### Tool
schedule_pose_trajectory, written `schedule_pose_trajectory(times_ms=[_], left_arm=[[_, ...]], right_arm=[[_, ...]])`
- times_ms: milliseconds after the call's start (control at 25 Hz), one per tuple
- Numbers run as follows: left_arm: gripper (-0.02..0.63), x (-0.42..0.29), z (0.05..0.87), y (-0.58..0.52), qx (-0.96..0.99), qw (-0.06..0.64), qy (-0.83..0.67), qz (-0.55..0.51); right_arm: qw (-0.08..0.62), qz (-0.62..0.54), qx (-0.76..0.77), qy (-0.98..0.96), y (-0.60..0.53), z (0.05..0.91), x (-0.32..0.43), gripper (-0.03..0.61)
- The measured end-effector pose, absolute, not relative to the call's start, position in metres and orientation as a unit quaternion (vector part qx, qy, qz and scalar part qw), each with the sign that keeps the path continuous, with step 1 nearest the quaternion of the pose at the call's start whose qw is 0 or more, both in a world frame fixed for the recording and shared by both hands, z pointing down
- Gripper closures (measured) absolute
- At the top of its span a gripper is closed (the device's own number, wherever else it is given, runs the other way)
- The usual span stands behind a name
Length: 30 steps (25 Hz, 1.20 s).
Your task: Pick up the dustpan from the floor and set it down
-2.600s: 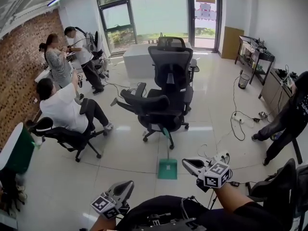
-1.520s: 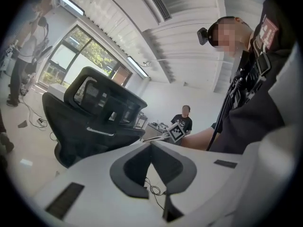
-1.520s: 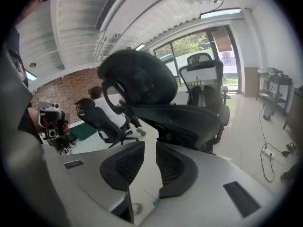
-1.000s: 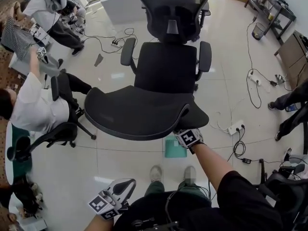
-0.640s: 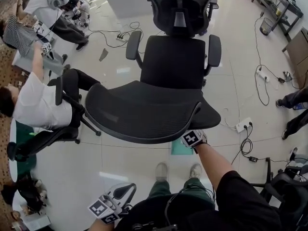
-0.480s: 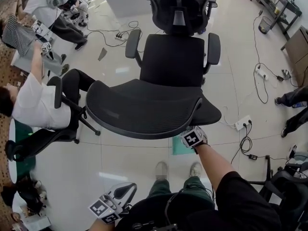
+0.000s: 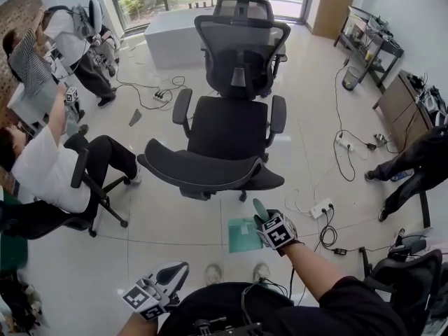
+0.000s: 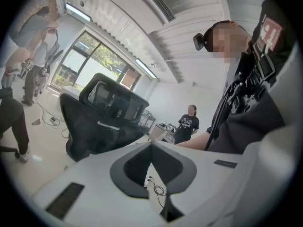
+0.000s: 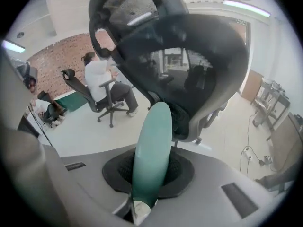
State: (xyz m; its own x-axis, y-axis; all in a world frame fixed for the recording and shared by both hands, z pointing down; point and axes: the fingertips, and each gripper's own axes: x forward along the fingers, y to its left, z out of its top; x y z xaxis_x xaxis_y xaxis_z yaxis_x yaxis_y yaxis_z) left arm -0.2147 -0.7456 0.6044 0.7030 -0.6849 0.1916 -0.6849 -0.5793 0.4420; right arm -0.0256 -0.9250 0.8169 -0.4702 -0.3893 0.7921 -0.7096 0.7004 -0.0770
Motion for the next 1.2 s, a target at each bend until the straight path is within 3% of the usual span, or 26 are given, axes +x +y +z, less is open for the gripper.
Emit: schedule_pose_trajectory(times_ms=[560, 1200], left_arm=[[0.599, -0.167, 0.487, -0.686, 0.923, 0.148, -0.353, -0.039], [0.6, -0.157, 0.456, -0.668, 0.926, 0.119, -0.353, -0.059]], right_arm=[[0.355, 0.157, 0.329, -0.861, -0.825, 0.594, 0.027, 0.514], [0.327, 0.145, 0.37, -0.858, -0.803, 0.518, 0.06, 0.514]])
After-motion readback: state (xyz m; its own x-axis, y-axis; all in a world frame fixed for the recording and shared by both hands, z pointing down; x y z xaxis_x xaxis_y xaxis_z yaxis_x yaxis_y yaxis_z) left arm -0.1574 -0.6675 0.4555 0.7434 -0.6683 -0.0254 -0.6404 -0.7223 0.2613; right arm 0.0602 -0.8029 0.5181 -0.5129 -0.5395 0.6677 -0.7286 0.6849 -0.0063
